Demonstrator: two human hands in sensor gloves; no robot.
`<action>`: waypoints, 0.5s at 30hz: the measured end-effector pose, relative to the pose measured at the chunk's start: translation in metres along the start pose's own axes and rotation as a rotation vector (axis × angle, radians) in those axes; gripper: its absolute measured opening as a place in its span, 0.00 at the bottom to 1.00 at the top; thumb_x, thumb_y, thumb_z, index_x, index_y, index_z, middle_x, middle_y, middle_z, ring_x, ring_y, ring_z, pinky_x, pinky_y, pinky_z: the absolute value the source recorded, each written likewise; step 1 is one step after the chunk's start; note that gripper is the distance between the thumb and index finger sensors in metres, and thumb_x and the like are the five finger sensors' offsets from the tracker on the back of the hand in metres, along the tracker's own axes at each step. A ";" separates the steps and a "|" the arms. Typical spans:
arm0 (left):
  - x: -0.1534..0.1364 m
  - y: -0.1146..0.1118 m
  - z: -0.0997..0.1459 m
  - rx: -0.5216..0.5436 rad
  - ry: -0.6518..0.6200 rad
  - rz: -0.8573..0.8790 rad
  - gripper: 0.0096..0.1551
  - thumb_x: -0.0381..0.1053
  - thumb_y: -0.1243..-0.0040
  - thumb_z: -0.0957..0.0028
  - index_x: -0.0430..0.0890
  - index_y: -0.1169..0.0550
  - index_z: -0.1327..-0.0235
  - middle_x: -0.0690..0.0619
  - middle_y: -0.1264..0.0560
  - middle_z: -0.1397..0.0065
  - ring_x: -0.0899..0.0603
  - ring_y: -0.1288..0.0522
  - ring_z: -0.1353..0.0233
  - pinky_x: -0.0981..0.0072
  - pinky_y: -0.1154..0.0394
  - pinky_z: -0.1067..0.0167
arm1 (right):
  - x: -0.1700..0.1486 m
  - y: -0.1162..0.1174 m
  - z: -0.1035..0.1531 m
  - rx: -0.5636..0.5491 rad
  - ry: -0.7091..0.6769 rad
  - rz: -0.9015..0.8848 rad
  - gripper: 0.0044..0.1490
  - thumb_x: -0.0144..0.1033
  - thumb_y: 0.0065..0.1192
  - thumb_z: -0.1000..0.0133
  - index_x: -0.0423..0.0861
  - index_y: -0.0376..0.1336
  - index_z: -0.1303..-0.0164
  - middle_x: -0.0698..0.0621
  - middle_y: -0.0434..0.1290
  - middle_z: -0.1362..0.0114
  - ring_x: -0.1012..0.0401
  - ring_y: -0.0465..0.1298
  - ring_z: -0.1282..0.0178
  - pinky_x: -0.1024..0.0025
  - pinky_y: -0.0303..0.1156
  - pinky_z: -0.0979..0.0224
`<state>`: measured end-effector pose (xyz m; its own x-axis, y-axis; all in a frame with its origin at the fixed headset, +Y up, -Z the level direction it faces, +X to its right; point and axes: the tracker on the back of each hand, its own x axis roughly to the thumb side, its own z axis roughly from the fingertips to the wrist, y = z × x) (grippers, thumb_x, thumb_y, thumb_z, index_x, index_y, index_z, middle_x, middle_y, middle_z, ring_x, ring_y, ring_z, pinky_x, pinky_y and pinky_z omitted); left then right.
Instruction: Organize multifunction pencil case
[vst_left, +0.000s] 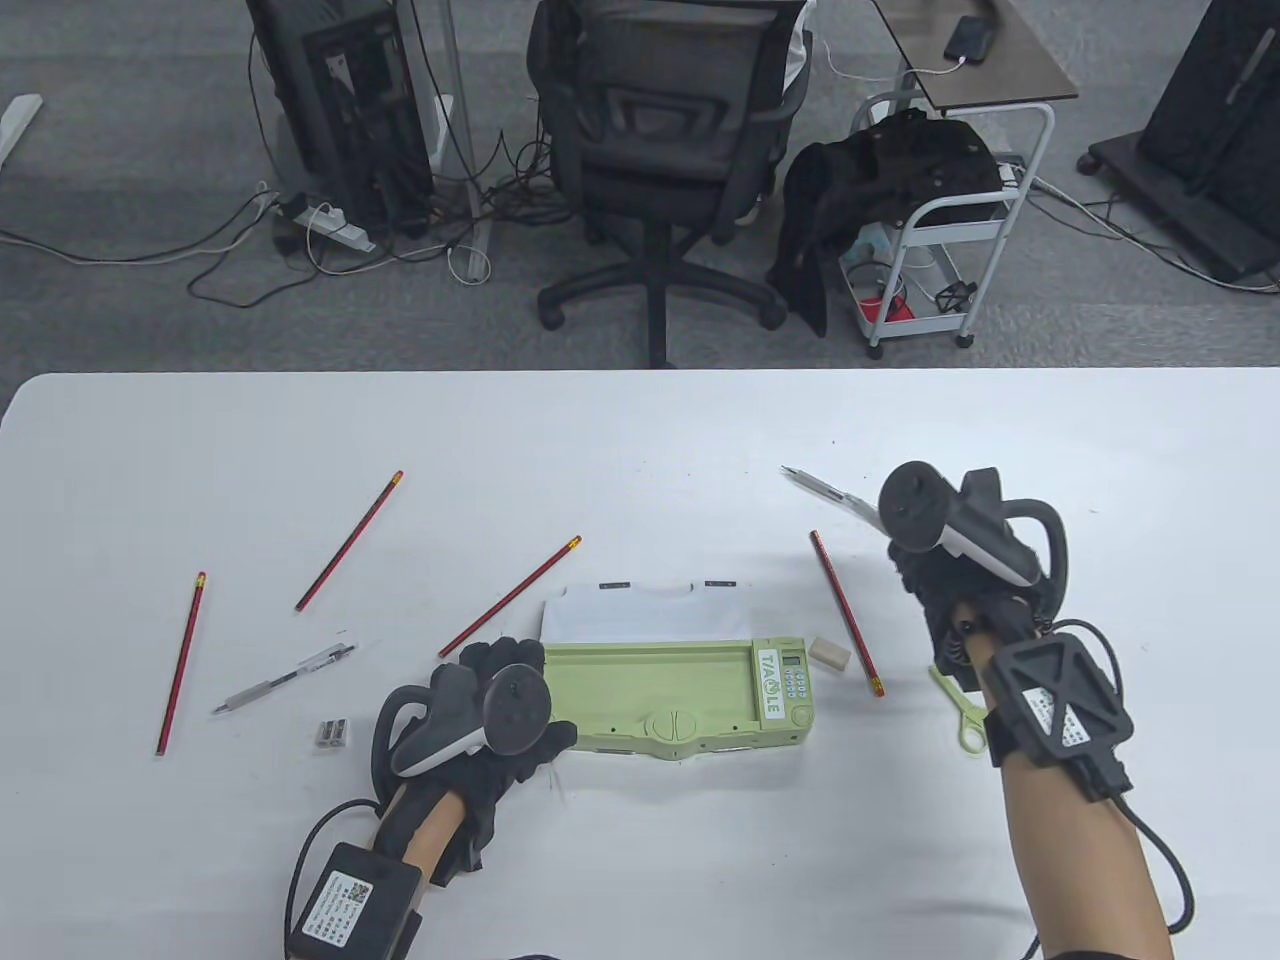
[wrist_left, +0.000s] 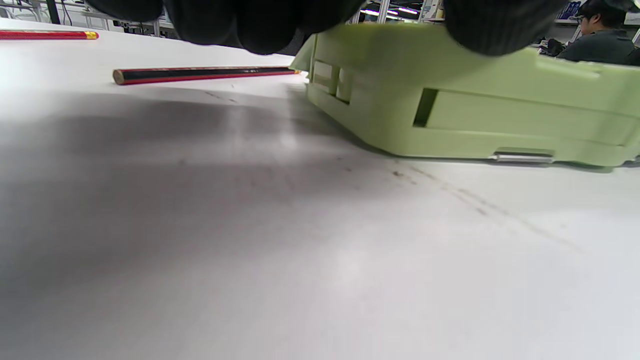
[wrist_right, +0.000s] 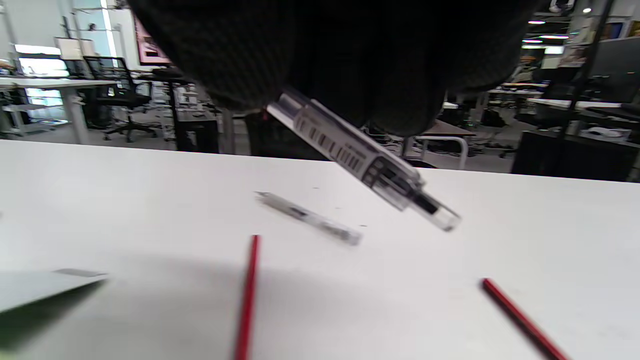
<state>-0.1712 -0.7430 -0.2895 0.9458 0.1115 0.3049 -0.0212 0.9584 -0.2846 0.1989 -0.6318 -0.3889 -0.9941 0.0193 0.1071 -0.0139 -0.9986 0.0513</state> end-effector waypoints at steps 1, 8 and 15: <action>0.000 0.000 0.000 0.003 -0.001 -0.002 0.55 0.68 0.50 0.47 0.37 0.45 0.16 0.32 0.42 0.12 0.21 0.42 0.16 0.21 0.42 0.30 | 0.017 0.001 0.005 0.000 -0.039 -0.013 0.30 0.38 0.67 0.45 0.43 0.67 0.33 0.40 0.74 0.32 0.41 0.76 0.34 0.44 0.73 0.28; 0.000 -0.001 0.000 0.013 -0.007 0.003 0.55 0.68 0.49 0.47 0.36 0.45 0.16 0.32 0.41 0.12 0.21 0.42 0.17 0.21 0.42 0.30 | 0.110 0.018 0.034 0.026 -0.264 -0.053 0.30 0.38 0.67 0.45 0.44 0.67 0.33 0.40 0.73 0.31 0.41 0.76 0.33 0.44 0.73 0.28; -0.002 -0.003 0.001 0.017 -0.010 0.039 0.55 0.68 0.49 0.47 0.36 0.45 0.16 0.32 0.42 0.13 0.21 0.42 0.17 0.21 0.42 0.30 | 0.146 0.032 0.031 0.044 -0.340 -0.070 0.29 0.38 0.67 0.46 0.45 0.67 0.33 0.40 0.73 0.31 0.42 0.76 0.34 0.44 0.73 0.28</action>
<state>-0.1729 -0.7454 -0.2885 0.9408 0.1517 0.3031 -0.0639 0.9576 -0.2810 0.0562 -0.6596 -0.3408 -0.8979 0.1108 0.4259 -0.0692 -0.9913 0.1119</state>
